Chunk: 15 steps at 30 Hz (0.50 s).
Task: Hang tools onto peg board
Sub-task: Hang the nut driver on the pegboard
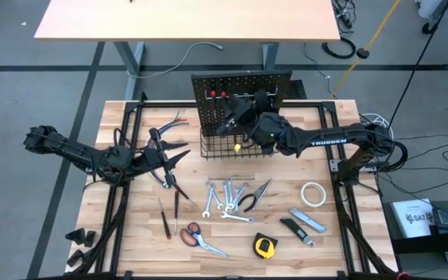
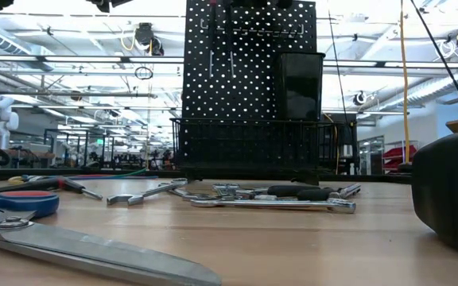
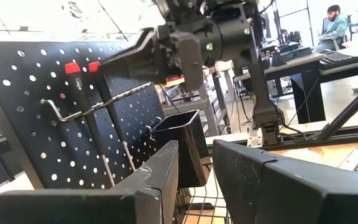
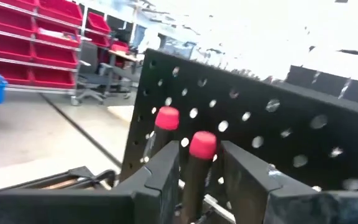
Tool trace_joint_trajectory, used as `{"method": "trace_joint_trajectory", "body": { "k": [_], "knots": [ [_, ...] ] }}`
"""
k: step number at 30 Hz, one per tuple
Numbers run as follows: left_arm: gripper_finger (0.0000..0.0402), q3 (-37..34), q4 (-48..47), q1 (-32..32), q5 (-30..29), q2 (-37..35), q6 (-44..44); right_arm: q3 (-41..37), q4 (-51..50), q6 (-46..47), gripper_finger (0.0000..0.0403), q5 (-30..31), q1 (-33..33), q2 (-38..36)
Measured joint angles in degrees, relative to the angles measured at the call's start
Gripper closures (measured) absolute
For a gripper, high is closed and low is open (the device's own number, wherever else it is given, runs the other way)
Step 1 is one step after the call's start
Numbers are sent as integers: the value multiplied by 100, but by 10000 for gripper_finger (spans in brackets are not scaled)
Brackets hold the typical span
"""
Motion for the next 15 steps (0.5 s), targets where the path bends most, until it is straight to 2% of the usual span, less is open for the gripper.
{"method": "trace_joint_trajectory", "body": {
  "k": [9,12,15],
  "knots": [
    [295,0,-68,0,0,0,0,2,564,-1685,293,888,574,-80],
    [295,0,-75,0,0,0,0,2,572,-1993,293,1300,782,-122],
    [295,0,-143,0,0,-2,-4,2,442,-1927,293,1777,1011,-120]
  ]
}}
